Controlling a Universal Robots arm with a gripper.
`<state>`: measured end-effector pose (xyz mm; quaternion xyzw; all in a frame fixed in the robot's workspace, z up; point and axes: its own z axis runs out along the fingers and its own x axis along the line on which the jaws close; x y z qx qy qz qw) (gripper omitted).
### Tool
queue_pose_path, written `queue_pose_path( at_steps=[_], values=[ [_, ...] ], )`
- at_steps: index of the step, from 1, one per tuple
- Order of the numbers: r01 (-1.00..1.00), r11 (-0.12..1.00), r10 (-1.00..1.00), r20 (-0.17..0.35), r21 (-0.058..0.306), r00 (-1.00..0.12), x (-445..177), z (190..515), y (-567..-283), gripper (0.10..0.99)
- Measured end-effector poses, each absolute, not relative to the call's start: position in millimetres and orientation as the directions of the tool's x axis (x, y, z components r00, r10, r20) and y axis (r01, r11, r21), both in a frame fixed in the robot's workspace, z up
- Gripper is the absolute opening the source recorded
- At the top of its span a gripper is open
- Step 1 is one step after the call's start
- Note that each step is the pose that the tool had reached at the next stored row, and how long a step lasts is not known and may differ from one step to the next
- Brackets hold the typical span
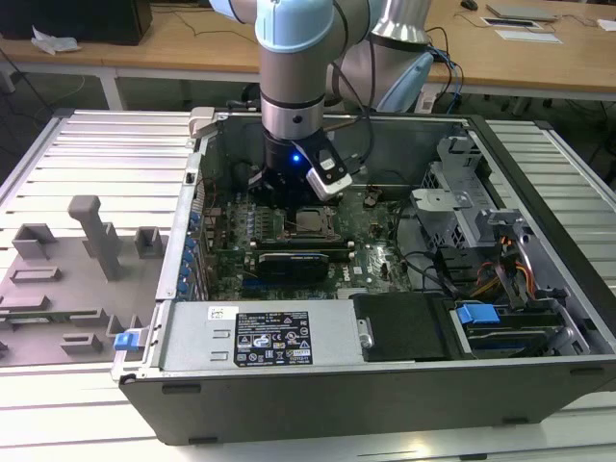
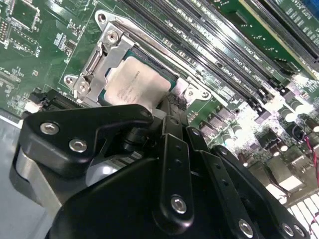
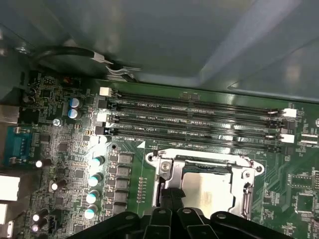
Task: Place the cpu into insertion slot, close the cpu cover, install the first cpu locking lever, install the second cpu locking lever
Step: 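Close the cpu cover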
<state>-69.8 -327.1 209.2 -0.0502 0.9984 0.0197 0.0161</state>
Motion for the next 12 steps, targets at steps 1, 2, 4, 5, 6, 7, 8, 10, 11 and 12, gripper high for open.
queue_pose_path(
  at_steps=[1, 2, 4, 5, 6, 7, 8, 10, 11, 12],
  values=[
    [-0.101, 0.994, -0.1, -0.034, 0.038, -0.994, -70, 211, -327, 0.106],
    [-0.101, 0.994, -0.1, -0.034, 0.038, -0.994, -70, 211, -327, 0.106],
    [-0.101, 0.994, -0.1, -0.033, 0.037, -0.994, -64, 212, -327, 0.106],
    [-0.101, 0.994, -0.1, -0.033, 0.038, -0.994, -61, 212, -327, 0.106],
    [-0.101, 0.994, -0.1, -0.032, 0.038, -0.995, -57, 212, -327, 0.106],
    [-0.101, 0.994, -0.1, -0.031, 0.038, -0.995, -54, 212, -327, 0.106],
    [-0.101, 0.994, -0.1, -0.03, 0.038, -0.995, -49, 212, -327, 0.106],
    [-0.101, 0.994, -0.1, -0.029, 0.038, -0.995, -45, 212, -327, 0.106],
    [-0.101, 0.994, -0.1, -0.028, 0.038, -0.995, -44, 212, -327, 0.106],
    [-0.101, 0.994, -0.1, -0.028, 0.038, -0.995, -44, 213, -327, 0.106]
  ],
)
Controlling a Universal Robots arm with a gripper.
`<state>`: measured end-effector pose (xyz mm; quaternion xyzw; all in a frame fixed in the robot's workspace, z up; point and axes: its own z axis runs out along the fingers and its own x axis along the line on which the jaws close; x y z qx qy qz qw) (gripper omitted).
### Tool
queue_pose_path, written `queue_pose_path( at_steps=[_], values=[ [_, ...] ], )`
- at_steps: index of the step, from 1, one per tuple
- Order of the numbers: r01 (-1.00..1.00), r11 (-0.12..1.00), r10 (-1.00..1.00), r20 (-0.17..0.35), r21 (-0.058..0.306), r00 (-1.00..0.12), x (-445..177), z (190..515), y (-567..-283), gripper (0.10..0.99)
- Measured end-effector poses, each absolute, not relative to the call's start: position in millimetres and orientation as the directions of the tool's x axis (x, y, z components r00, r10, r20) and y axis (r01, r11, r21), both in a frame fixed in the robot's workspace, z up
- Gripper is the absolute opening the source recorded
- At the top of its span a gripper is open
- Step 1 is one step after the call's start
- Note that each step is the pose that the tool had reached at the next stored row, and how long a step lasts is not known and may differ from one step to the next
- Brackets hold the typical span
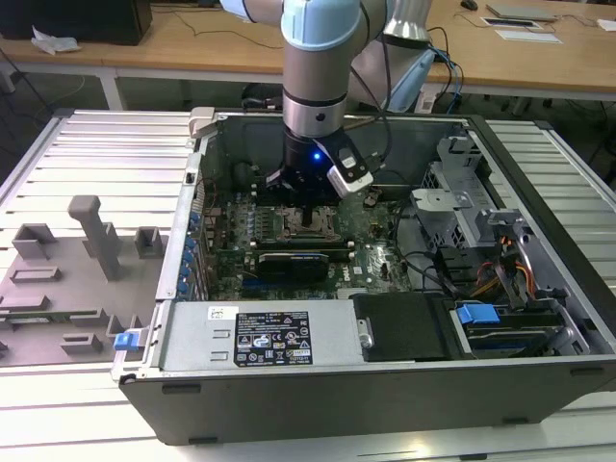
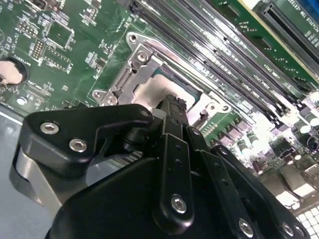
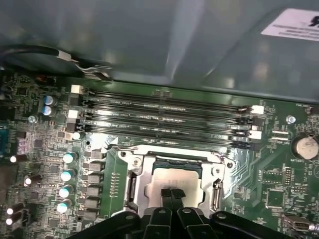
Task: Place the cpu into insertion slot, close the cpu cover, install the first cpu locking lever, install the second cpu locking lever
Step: 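Close the cpu cover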
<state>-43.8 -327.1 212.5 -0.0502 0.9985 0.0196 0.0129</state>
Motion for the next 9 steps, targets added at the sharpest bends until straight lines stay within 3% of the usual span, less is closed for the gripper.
queue_pose_path(
  at_steps=[9],
  values=[
    [-0.101, 0.994, -0.1, -0.028, 0.036, -0.995, -44, 246, -326, 0.106]
  ],
)
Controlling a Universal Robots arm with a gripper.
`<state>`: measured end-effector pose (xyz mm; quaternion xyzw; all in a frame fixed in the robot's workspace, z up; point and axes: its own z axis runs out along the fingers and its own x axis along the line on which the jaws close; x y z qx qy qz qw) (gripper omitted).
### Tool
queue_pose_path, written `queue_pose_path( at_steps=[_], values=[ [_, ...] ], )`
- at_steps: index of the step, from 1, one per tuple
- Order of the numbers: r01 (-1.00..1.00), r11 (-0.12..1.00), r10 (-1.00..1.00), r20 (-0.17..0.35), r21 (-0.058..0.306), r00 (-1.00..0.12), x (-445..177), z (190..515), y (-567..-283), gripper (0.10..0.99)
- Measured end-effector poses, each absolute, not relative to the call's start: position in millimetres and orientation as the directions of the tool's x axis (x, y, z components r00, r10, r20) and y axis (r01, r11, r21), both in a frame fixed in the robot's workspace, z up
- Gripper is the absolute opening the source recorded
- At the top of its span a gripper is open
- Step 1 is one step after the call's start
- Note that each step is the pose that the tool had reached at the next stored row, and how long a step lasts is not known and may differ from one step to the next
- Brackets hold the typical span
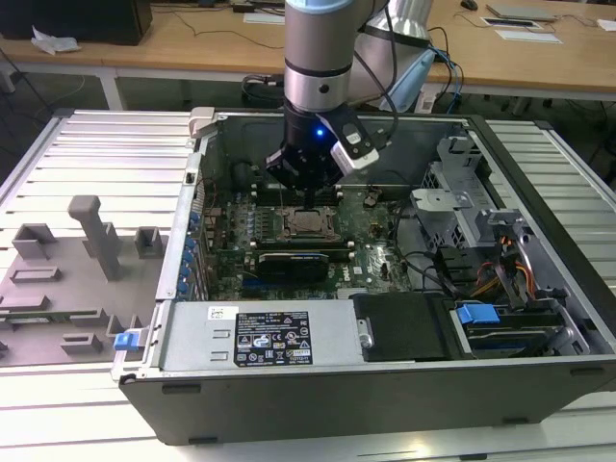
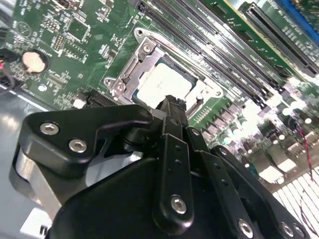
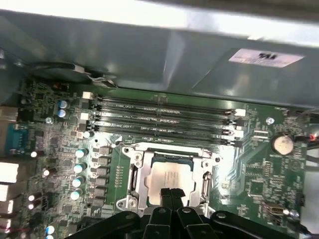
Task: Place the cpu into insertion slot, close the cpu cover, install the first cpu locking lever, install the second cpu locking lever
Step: 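Close the cpu cover, then install the first cpu locking lever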
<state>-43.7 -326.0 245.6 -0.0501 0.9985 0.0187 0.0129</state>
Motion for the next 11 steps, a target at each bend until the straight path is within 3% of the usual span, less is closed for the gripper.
queue_pose_path(
  at_steps=[11],
  values=[
    [-0.101, 0.994, -0.1, -0.028, 0.035, -0.995, -43.7, 245.7, -326.0, 0.106]
  ],
)
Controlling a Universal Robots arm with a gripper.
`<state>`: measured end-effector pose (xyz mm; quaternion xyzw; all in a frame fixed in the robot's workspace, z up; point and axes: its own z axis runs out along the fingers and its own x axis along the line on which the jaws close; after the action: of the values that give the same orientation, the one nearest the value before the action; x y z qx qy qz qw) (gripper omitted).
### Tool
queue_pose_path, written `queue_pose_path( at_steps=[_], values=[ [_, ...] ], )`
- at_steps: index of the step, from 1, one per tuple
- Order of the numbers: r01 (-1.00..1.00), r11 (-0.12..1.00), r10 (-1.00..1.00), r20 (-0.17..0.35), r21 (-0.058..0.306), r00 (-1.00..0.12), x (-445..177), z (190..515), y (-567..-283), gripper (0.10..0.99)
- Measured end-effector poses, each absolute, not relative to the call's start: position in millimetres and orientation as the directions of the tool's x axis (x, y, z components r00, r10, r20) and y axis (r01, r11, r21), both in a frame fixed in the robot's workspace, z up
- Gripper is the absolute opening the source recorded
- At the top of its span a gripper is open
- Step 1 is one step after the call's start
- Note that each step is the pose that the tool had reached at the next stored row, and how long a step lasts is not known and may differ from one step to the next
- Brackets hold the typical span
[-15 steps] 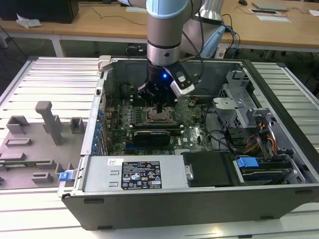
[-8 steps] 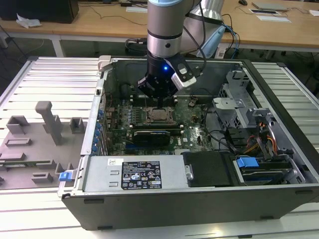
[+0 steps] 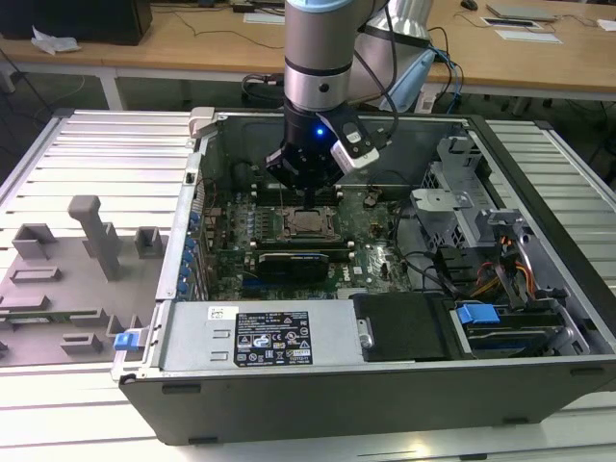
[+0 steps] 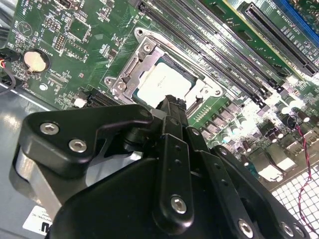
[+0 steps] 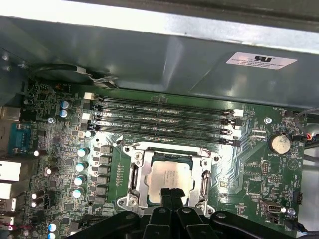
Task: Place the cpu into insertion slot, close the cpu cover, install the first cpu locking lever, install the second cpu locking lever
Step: 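Install the first cpu locking lever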
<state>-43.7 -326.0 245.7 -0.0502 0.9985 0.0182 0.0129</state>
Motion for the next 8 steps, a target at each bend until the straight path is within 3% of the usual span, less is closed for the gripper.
queue_pose_path(
  at_steps=[8],
  values=[
    [-0.101, 0.994, -0.1, -0.028, 0.035, -0.995, -43.7, 245.7, -325.9, 0.106]
  ],
)
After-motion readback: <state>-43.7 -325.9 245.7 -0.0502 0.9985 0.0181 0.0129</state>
